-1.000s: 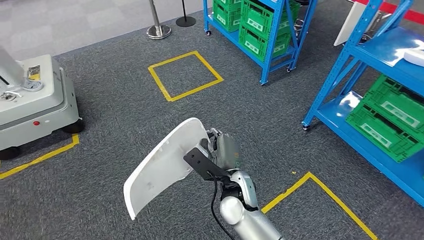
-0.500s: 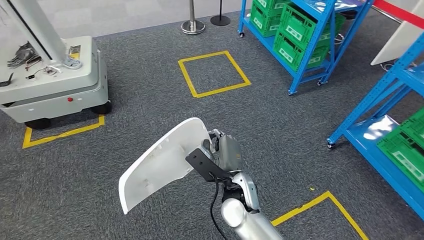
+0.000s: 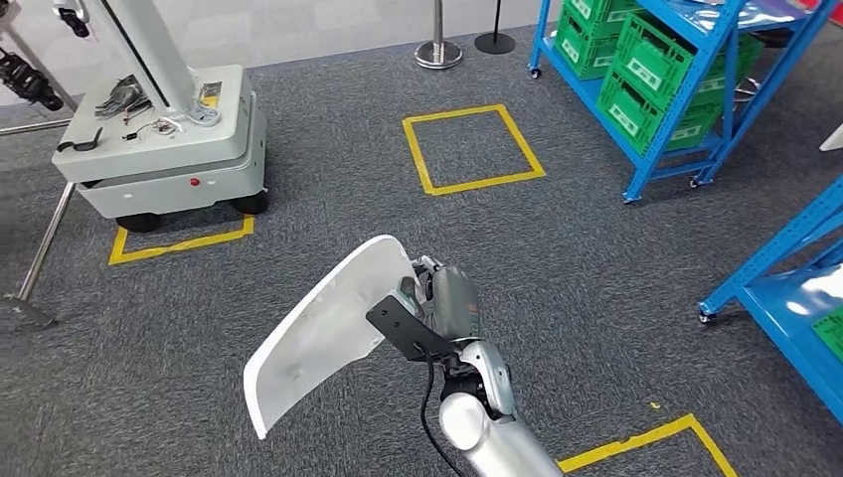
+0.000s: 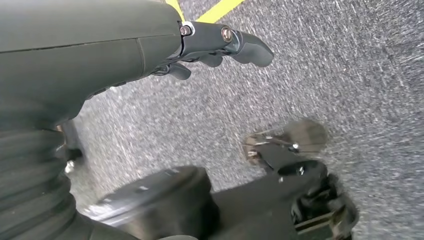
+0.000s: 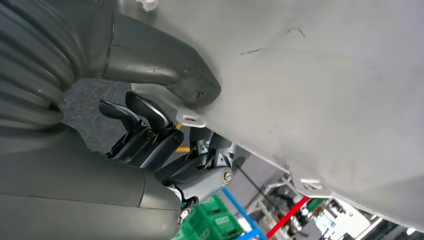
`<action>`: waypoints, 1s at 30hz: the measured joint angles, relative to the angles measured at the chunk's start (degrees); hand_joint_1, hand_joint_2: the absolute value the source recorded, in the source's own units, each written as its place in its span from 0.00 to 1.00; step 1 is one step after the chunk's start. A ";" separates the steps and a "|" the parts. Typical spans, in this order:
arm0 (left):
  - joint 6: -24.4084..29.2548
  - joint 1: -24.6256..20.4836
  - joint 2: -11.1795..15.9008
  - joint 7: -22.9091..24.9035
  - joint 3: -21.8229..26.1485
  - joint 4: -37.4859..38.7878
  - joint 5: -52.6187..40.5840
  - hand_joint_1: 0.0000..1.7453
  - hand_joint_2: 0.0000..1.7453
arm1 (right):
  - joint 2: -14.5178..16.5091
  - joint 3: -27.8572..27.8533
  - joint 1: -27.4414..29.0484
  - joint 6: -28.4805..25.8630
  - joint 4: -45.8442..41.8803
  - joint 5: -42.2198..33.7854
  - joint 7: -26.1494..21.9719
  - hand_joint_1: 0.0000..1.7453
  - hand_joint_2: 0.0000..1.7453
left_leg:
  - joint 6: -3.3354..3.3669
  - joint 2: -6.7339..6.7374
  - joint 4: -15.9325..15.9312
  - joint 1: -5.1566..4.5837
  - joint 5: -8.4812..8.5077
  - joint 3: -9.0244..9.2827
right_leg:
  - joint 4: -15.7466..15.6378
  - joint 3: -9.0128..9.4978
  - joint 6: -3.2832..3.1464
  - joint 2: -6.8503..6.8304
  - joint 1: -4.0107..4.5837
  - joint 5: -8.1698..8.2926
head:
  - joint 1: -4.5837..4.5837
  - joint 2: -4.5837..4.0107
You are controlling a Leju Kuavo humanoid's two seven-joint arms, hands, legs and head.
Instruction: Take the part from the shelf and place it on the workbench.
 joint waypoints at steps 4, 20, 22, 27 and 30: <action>0.00 0.24 -0.01 -0.01 0.01 0.01 0.08 0.00 1.00 | 0.00 -0.05 -0.02 0.06 0.02 0.02 -0.24 1.00 1.00 | -0.01 1.19 -3.12 0.15 3.03 2.18 | 0.03 0.15 0.10 -2.24 0.09 -0.21 | -0.01 0.00; 0.00 0.02 0.01 0.53 0.01 -0.02 0.15 0.00 1.00 | 0.28 -0.31 -0.11 0.50 -0.17 0.39 -0.22 1.00 1.00 | 3.22 -3.09 -13.03 -0.13 6.76 7.18 | 7.51 -3.63 2.62 2.04 -0.07 -2.09 | 0.28 0.00; 0.00 -0.01 0.00 0.53 0.01 -0.03 0.15 0.00 1.00 | 0.33 -0.31 -0.18 0.58 -0.24 0.47 -0.25 1.00 1.00 | 2.59 -4.12 -12.77 -0.16 6.66 6.96 | 1.61 -0.87 2.29 3.19 0.00 -0.31 | 0.28 0.00; 0.00 0.22 0.11 0.67 0.01 -0.02 0.16 0.00 1.00 | 0.74 -0.34 -0.27 0.86 -0.29 0.64 -0.21 1.00 1.00 | 0.81 -3.63 -11.69 -0.14 5.81 5.79 | -0.03 -0.04 0.50 1.90 0.10 0.22 | 0.18 0.00; 0.00 0.05 0.14 0.76 0.00 -0.02 0.17 0.00 1.00 | 0.92 -0.41 -0.21 1.02 -0.31 0.68 -0.17 1.00 1.00 | 0.25 -0.15 -1.66 -0.14 0.49 1.16 | -0.32 0.11 -0.18 0.27 0.19 0.24 | -0.02 0.00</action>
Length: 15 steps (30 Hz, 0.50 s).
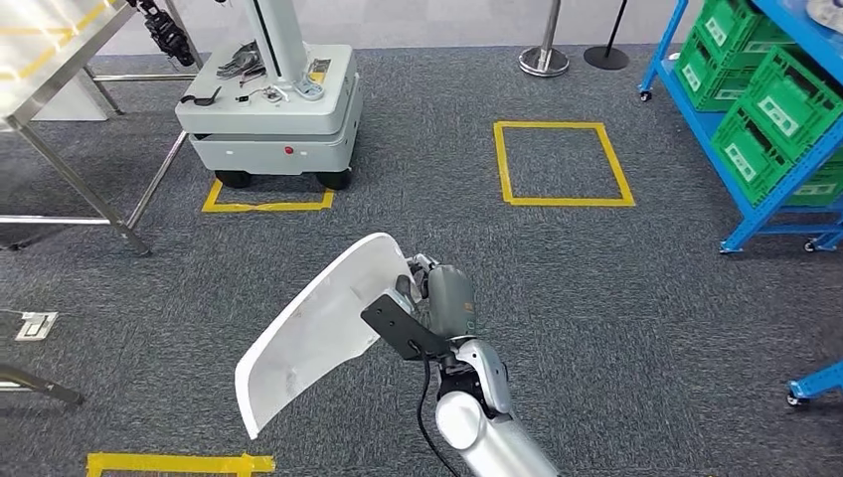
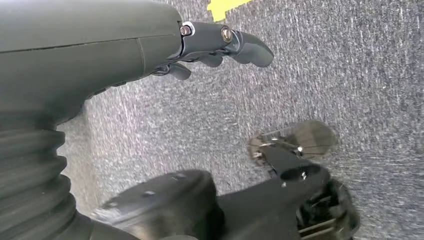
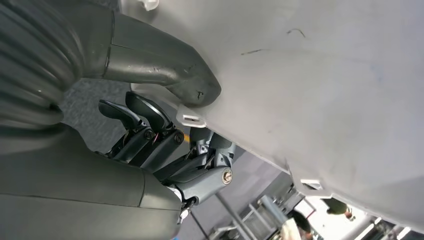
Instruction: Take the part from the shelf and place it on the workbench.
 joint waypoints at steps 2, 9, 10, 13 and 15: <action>0.00 0.08 0.00 0.06 0.00 0.01 0.00 0.00 1.00 | -0.01 -0.04 0.10 0.05 0.00 0.00 0.04 1.00 1.00 | -0.16 0.57 4.62 0.11 -1.32 -2.11 | 0.07 0.01 -0.11 -1.13 0.10 -0.14 | 0.01 0.00; 0.00 0.01 0.06 0.11 -0.01 -0.02 -0.01 0.00 1.00 | 0.06 -0.10 0.07 0.11 0.00 0.01 0.04 1.00 1.00 | 1.39 2.98 -11.47 -0.55 5.79 6.33 | 0.23 0.61 1.17 -3.89 0.49 -0.79 | 0.07 0.00; 0.00 0.05 0.08 0.11 -0.01 -0.02 -0.01 0.00 1.00 | 0.09 -0.11 0.05 0.11 -0.01 0.02 0.04 1.00 1.00 | 1.73 2.48 -11.60 -0.52 5.95 6.30 | 0.16 0.67 1.50 -4.20 0.48 -0.80 | 0.07 0.00; 0.00 0.03 0.06 0.09 0.00 -0.04 -0.01 0.00 1.00 | 0.17 -0.16 -0.08 0.12 -0.23 0.15 0.07 1.00 1.00 | 2.77 1.22 -12.13 -0.11 6.41 6.45 | 3.26 -0.69 2.54 -1.97 0.17 -2.81 | 0.14 0.00; 0.00 -0.09 0.00 0.11 -0.02 -0.05 -0.04 0.00 1.00 | 0.11 -0.27 -0.03 0.13 -0.36 0.39 0.28 1.00 1.00 | 3.15 0.30 -12.15 0.01 6.48 6.39 | 10.65 -4.37 3.01 0.11 0.01 -6.10 | 0.20 0.00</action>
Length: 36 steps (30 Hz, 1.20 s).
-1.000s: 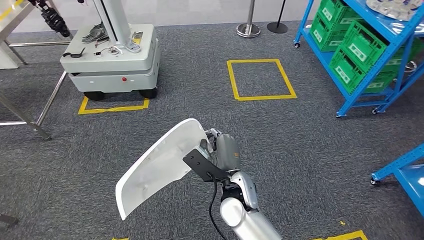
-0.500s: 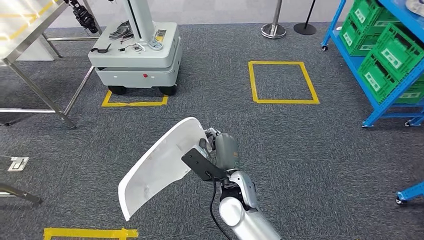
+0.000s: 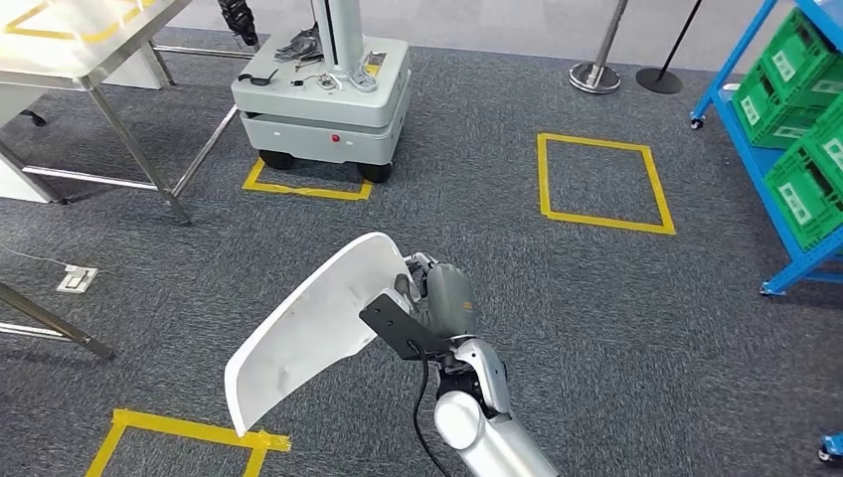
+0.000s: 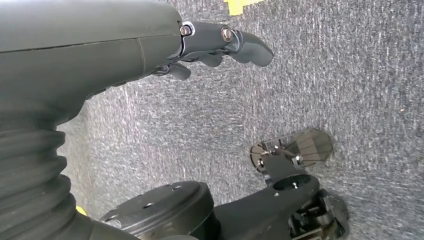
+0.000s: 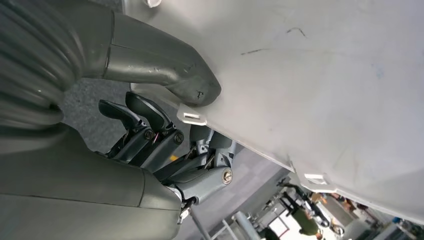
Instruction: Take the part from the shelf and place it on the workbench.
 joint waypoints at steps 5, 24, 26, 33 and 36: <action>0.00 0.11 -0.09 0.01 -0.03 0.01 -0.13 0.00 1.00 | -0.21 -0.17 0.48 0.00 -0.24 0.43 0.44 1.00 1.00 | -0.12 -2.99 0.50 0.05 -0.13 -0.07 | -0.84 -0.60 -0.04 1.25 -0.17 3.45 | 0.02 0.00; 0.00 0.24 -0.02 -0.86 -0.16 -0.01 0.27 0.00 1.00 | -0.14 -0.28 0.66 0.26 -0.71 0.79 0.49 1.00 1.00 | -2.09 3.44 0.81 -0.22 -0.49 -0.45 | -10.35 4.50 -1.77 -3.72 0.39 5.76 | -0.25 0.00; 0.00 0.30 -0.01 -0.87 -0.31 -0.02 0.24 0.00 1.00 | -0.15 -0.30 0.63 0.10 -0.72 0.80 0.57 1.00 1.00 | -1.38 2.41 0.69 -0.25 -0.19 -0.47 | -10.46 4.60 -1.12 -4.39 0.41 5.69 | -0.21 0.00; 0.00 0.25 -0.04 -1.15 -0.48 0.01 0.20 0.00 1.00 | -0.49 -0.34 0.95 -0.14 -0.82 0.81 0.45 1.00 1.00 | -0.02 -1.04 0.50 0.17 0.36 -0.67 | 5.45 -3.34 0.03 0.28 0.05 -0.93 | 0.16 0.00; 0.00 0.34 -0.04 -1.14 -0.48 0.02 0.42 0.00 1.00 | -0.56 -0.34 0.80 -0.12 -0.81 0.77 0.23 1.00 1.00 | -0.22 -2.87 0.90 0.23 0.28 -0.76 | -2.80 0.35 -0.28 1.61 -0.20 3.98 | 0.17 0.00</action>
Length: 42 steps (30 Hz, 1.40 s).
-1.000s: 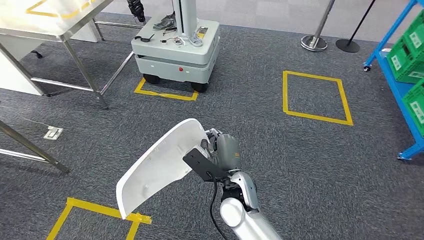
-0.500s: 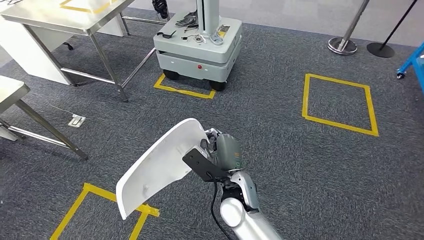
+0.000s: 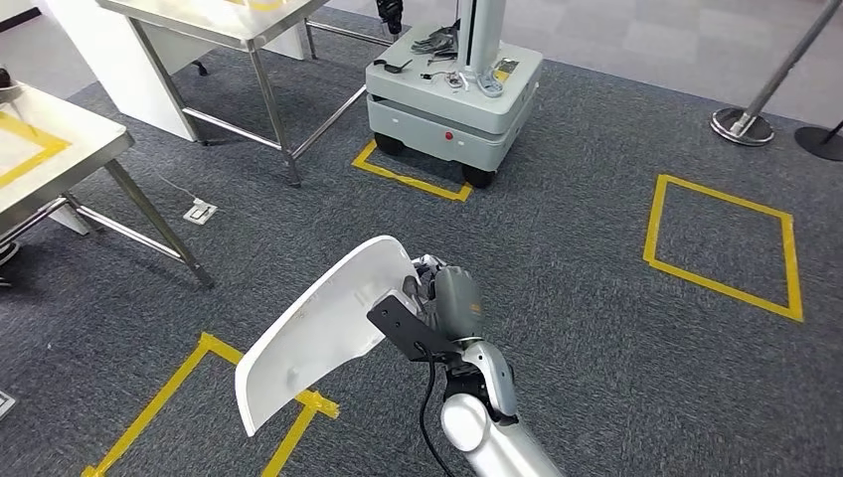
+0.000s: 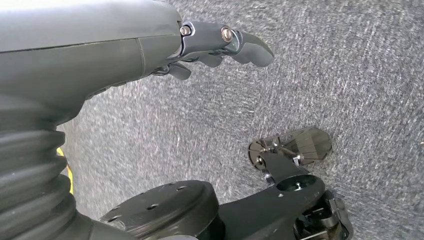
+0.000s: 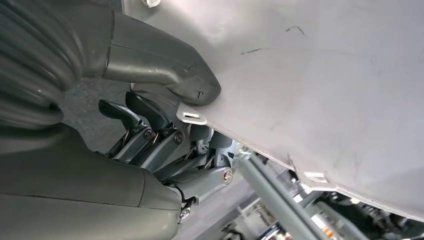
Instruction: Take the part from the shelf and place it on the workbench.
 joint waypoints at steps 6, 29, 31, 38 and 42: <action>0.00 0.27 0.17 -0.36 0.02 0.05 0.27 0.00 1.00 | 0.10 0.00 -0.27 -0.21 0.06 -0.31 -0.73 1.00 1.00 | -2.13 -1.61 0.16 -0.02 -0.03 -0.83 | -7.39 3.52 -1.57 0.72 0.13 2.34 | -0.06 0.00; 0.00 0.18 0.46 -0.43 0.02 0.07 0.46 0.00 1.00 | 0.24 -0.04 -0.29 -0.20 0.47 -0.46 -0.78 1.00 1.00 | 0.35 0.68 -0.27 0.08 -0.31 0.50 | 6.42 -2.84 0.36 -1.07 0.08 -2.83 | 0.05 0.00; 0.00 0.12 0.41 -0.48 0.03 0.07 0.56 0.00 1.00 | 0.25 -0.04 -0.48 -0.09 0.48 -0.46 -0.80 1.00 1.00 | 0.09 -0.49 0.01 0.07 -0.42 0.45 | -1.64 0.81 0.06 0.34 -0.04 1.01 | 0.03 0.00; 0.00 0.13 0.45 -1.72 0.04 0.06 1.49 0.00 1.00 | 0.42 -0.02 -1.48 -0.41 0.93 -1.48 -1.96 1.00 1.00 | -2.32 -0.36 1.70 0.10 -1.43 -1.14 | -8.17 3.86 -1.86 -0.01 -0.04 2.90 | -0.15 0.00; 0.00 0.19 0.64 -2.01 0.04 0.07 1.50 0.00 1.00 | 0.42 0.02 -1.84 -1.06 2.06 -2.54 -2.53 1.00 1.00 | -2.92 2.95 14.46 0.17 -7.24 -7.15 | -8.37 4.05 -2.53 -2.33 0.04 2.79 | -0.37 0.00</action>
